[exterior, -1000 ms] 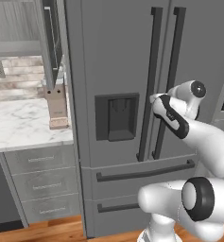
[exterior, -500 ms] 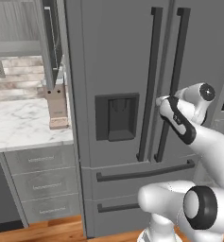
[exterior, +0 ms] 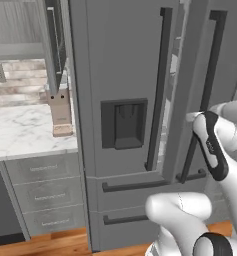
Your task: There is a bowl on the dining counter. Grab a lemon wedge from the fridge and place it in the bowl. Then get the liquor bottle and glass cup from the cabinet and place them next to the bowl.
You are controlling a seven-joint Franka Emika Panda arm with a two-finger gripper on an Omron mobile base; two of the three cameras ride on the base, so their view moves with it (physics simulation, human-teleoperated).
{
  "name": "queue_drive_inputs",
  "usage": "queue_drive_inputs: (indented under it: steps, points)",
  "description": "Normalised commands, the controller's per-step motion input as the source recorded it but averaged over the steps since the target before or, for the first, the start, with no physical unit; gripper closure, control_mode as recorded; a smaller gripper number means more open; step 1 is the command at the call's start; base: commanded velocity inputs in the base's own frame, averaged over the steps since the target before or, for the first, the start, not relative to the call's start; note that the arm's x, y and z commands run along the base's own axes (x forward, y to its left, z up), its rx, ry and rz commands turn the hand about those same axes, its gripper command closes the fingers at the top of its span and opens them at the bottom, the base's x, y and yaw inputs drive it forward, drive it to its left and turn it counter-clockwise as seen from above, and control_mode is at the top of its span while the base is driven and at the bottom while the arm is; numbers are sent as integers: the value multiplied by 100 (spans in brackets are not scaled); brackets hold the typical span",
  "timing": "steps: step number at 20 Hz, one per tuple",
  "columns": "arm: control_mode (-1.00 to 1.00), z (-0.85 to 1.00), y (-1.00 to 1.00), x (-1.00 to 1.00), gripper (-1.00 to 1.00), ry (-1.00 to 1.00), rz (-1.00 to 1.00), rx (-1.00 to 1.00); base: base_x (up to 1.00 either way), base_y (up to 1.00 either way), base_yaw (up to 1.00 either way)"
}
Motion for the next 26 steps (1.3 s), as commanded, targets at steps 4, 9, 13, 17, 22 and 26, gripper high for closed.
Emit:
queue_drive_inputs:
  steps: [4,9,13,17,22,26]
  points:
    - [-100,5,-54,-92,100,0,-4,1,0,0,0]
    - [-100,0,-48,-90,100,0,-6,0,0,0,0]
    - [-100,0,-32,-73,100,0,-5,0,0,0,0]
    - [-100,0,-14,-59,-100,0,-6,0,0,0,0]
    - [-100,14,49,-72,-100,11,-3,-16,0,0,0]
    - [-100,45,100,-49,-100,31,0,-51,0,0,0]
